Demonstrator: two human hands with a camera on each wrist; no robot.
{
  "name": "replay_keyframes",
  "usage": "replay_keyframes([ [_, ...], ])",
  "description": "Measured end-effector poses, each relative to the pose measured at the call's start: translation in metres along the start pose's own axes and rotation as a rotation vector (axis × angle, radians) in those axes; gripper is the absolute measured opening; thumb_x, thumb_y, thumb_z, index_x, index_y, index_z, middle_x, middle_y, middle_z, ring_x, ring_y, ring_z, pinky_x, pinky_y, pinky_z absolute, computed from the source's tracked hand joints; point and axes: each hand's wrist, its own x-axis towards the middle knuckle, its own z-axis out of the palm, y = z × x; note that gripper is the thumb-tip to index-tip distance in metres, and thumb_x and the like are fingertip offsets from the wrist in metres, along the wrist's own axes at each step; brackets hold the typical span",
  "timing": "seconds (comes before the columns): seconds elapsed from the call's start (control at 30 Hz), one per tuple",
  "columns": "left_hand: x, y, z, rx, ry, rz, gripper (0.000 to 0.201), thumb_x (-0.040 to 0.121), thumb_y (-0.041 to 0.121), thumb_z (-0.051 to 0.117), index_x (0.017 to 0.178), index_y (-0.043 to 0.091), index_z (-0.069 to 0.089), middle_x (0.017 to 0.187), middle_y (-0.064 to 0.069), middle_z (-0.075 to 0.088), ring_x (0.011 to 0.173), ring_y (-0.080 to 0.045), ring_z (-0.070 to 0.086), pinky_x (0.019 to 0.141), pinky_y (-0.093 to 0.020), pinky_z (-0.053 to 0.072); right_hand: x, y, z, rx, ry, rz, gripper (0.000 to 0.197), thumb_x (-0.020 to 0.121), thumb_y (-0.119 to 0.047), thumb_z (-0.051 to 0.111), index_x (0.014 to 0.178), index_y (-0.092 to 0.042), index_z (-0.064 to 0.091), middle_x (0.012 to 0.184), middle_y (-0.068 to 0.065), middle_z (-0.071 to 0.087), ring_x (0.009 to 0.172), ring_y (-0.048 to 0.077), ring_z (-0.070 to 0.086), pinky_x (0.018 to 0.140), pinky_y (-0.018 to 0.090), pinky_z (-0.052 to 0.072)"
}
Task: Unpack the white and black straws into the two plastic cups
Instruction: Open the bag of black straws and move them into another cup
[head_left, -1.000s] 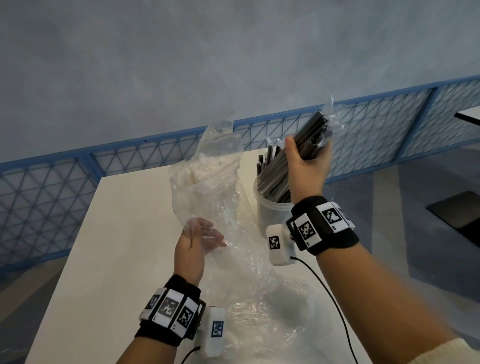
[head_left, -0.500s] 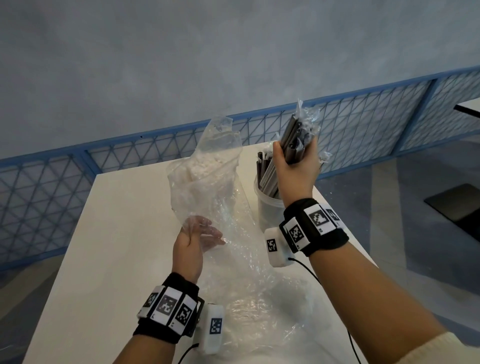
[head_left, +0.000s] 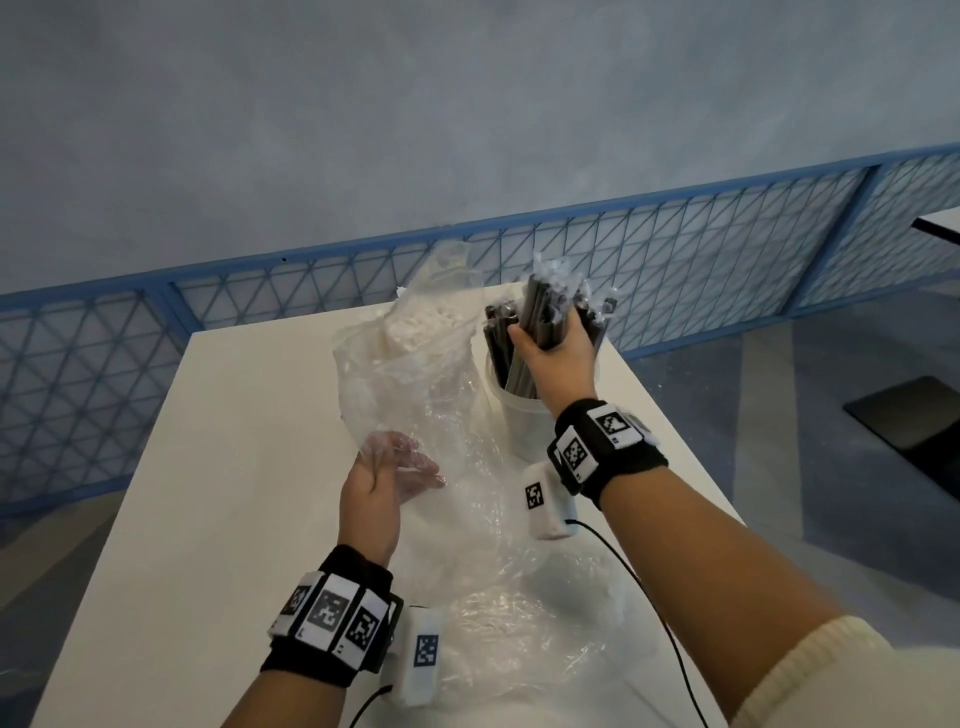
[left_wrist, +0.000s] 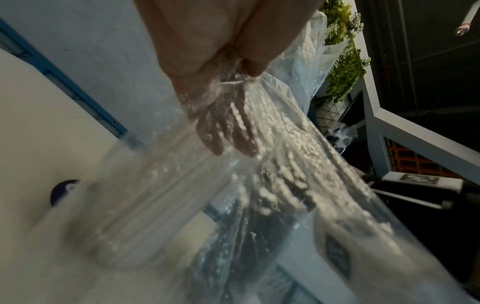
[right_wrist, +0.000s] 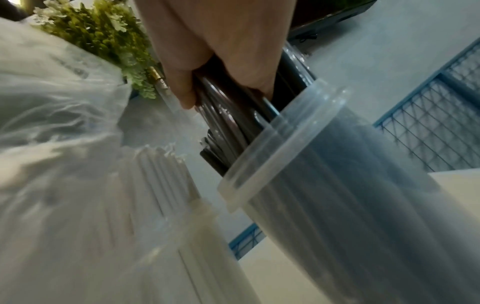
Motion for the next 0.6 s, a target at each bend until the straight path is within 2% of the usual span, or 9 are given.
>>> replay_keyframes([
  [0.1, -0.002, 0.004, -0.006, -0.004, 0.008, 0.014, 0.032, 0.1, 0.025, 0.029, 0.087, 0.006, 0.051, 0.061, -0.001, 0.063, 0.06, -0.021, 0.063, 0.063, -0.032, 0.057, 0.012, 0.002, 0.002, 0.114, 0.041, 0.072, 0.049, 0.08, -0.016, 0.071, 0.124, -0.006, 0.053, 0.118, 0.011, 0.064, 0.109, 0.022, 0.061, 0.1, 0.042, 0.048],
  [0.17, -0.002, 0.005, -0.008, -0.019, 0.019, 0.013, 0.032, 0.1, 0.025, 0.029, 0.086, 0.006, 0.051, 0.062, -0.003, 0.062, 0.059, -0.02, 0.063, 0.061, -0.031, 0.057, 0.012, 0.006, 0.005, 0.128, 0.003, 0.075, 0.048, 0.08, -0.014, 0.071, 0.124, -0.005, 0.052, 0.116, 0.009, 0.064, 0.107, 0.02, 0.061, 0.098, 0.037, 0.049],
  [0.27, -0.003, 0.006, -0.009, -0.029, 0.028, -0.01, 0.031, 0.099, 0.023, 0.029, 0.087, 0.004, 0.05, 0.07, -0.016, 0.057, 0.056, -0.017, 0.063, 0.057, -0.026, 0.055, 0.0, 0.019, 0.007, 0.064, -0.061, 0.036, 0.049, 0.081, -0.012, 0.07, 0.126, -0.006, 0.051, 0.112, 0.002, 0.062, 0.105, 0.015, 0.059, 0.096, 0.029, 0.047],
  [0.37, -0.005, 0.006, -0.01, -0.009, 0.029, -0.009, 0.031, 0.1, 0.023, 0.029, 0.088, 0.003, 0.049, 0.071, -0.019, 0.057, 0.056, -0.018, 0.063, 0.058, -0.027, 0.056, -0.001, 0.025, 0.008, -0.031, -0.107, -0.017, 0.051, 0.082, -0.013, 0.069, 0.128, -0.006, 0.048, 0.118, 0.008, 0.062, 0.105, 0.011, 0.056, 0.094, 0.021, 0.043],
  [0.43, -0.007, 0.006, -0.013, 0.02, 0.031, -0.003, 0.032, 0.1, 0.025, 0.029, 0.089, 0.004, 0.05, 0.071, -0.017, 0.06, 0.057, -0.02, 0.064, 0.062, -0.029, 0.056, 0.003, 0.023, 0.006, -0.106, -0.146, -0.013, 0.06, 0.08, -0.017, 0.072, 0.132, -0.007, 0.043, 0.127, 0.009, 0.058, 0.111, 0.013, 0.054, 0.094, 0.017, 0.04],
  [0.5, -0.009, 0.008, -0.018, 0.019, 0.041, -0.005, 0.032, 0.1, 0.025, 0.029, 0.089, 0.005, 0.051, 0.071, -0.015, 0.062, 0.057, -0.02, 0.064, 0.062, -0.029, 0.055, 0.005, 0.019, 0.003, -0.201, -0.195, -0.031, 0.082, 0.074, -0.026, 0.077, 0.14, -0.009, 0.032, 0.139, 0.009, 0.048, 0.128, 0.02, 0.046, 0.106, 0.026, 0.036],
  [0.6, -0.014, 0.012, -0.021, -0.013, 0.068, -0.005, 0.032, 0.1, 0.023, 0.028, 0.088, 0.007, 0.051, 0.073, -0.016, 0.061, 0.057, -0.019, 0.064, 0.061, -0.029, 0.055, -0.01, 0.0, -0.007, -0.265, -0.191, -0.204, 0.1, 0.07, -0.031, 0.079, 0.146, -0.014, 0.017, 0.151, 0.005, 0.03, 0.139, 0.019, 0.03, 0.116, 0.035, 0.026],
])
